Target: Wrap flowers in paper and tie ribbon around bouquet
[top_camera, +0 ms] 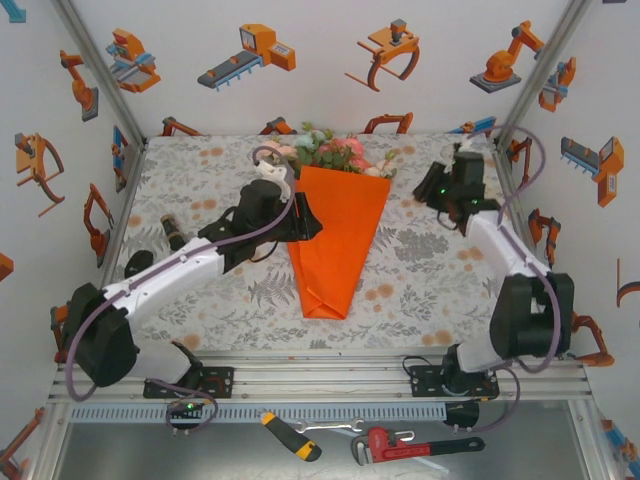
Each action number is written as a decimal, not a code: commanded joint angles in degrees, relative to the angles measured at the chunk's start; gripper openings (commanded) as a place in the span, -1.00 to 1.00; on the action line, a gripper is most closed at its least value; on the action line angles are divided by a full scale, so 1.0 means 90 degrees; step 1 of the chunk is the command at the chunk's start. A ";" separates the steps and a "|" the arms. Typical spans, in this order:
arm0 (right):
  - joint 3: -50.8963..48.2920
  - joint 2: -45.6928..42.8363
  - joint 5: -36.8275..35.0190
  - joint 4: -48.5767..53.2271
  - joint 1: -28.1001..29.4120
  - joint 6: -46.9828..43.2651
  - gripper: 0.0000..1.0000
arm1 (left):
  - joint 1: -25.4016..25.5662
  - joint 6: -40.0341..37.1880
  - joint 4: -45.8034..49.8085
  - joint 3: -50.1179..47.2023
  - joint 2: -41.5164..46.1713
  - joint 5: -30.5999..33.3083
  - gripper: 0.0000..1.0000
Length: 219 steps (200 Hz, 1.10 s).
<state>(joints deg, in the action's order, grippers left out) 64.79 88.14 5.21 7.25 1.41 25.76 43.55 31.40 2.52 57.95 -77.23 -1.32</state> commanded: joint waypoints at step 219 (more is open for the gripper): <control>0.8617 0.6366 0.0752 0.1197 -0.0959 0.0720 -1.00 | 0.0288 -0.1294 -0.0719 -0.0818 0.0430 -0.0304 0.75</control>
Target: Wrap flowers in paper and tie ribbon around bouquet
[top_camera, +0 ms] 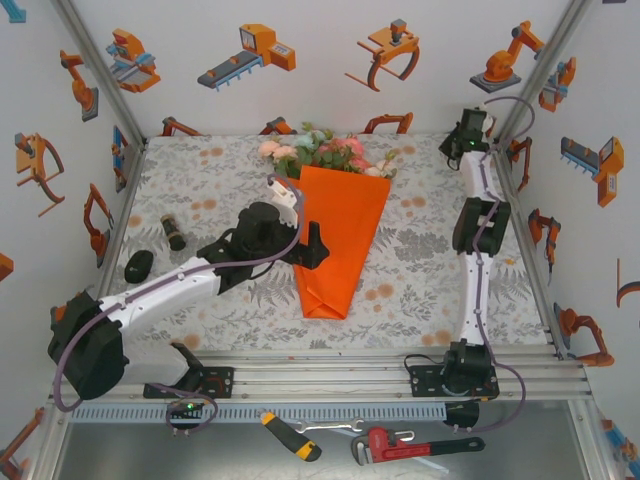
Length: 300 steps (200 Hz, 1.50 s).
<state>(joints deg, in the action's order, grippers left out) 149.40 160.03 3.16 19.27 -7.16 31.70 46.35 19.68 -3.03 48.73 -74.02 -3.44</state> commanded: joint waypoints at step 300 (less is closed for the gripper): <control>-0.6243 -1.1136 0.0561 0.1179 0.3288 -0.0235 -1.00 | 0.0889 -0.1708 -0.4264 0.2270 -0.3740 -0.1537 0.65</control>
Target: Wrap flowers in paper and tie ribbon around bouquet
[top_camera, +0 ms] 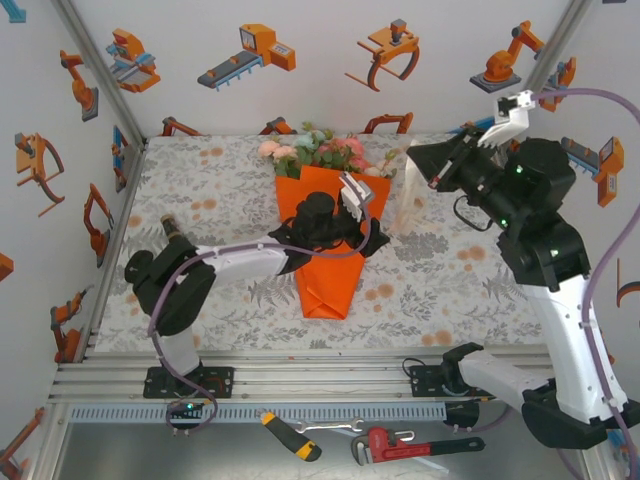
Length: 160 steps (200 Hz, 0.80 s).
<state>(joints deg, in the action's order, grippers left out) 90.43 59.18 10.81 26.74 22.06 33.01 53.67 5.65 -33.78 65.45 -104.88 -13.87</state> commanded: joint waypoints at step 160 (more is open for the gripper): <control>0.1693 0.0866 -0.0660 0.0427 0.0039 -0.0701 -1.00 | 0.0324 0.0910 -0.1556 0.1295 -0.1852 -0.1196 -0.41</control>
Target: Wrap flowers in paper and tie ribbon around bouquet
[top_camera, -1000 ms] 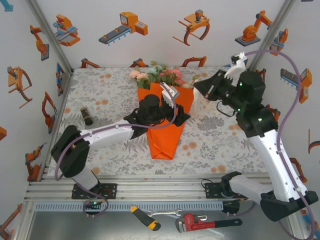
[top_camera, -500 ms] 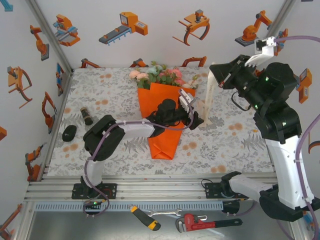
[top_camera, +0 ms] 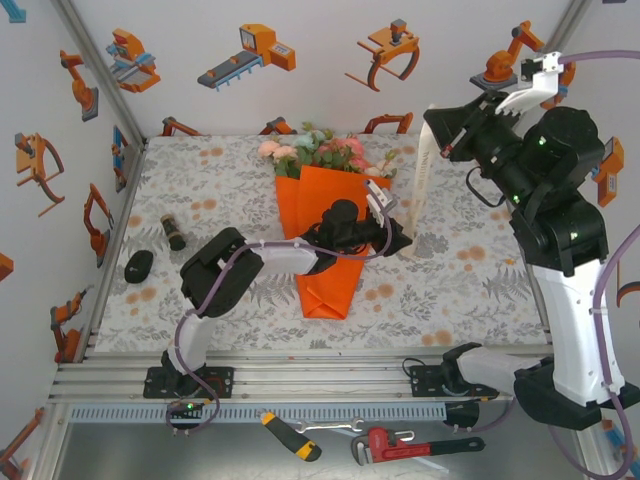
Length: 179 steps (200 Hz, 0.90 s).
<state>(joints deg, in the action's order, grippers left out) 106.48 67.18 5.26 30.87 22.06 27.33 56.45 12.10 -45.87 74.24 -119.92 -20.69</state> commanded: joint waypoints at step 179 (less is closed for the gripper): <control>-0.3716 0.0019 0.1801 -0.1597 -0.1514 0.0706 -1.00 | -0.0238 -0.0681 0.8254 -0.0483 0.6936 0.5316 -1.00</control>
<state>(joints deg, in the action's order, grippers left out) 72.88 70.28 13.02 26.61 5.80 30.15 55.44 10.72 15.42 64.60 -62.98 15.05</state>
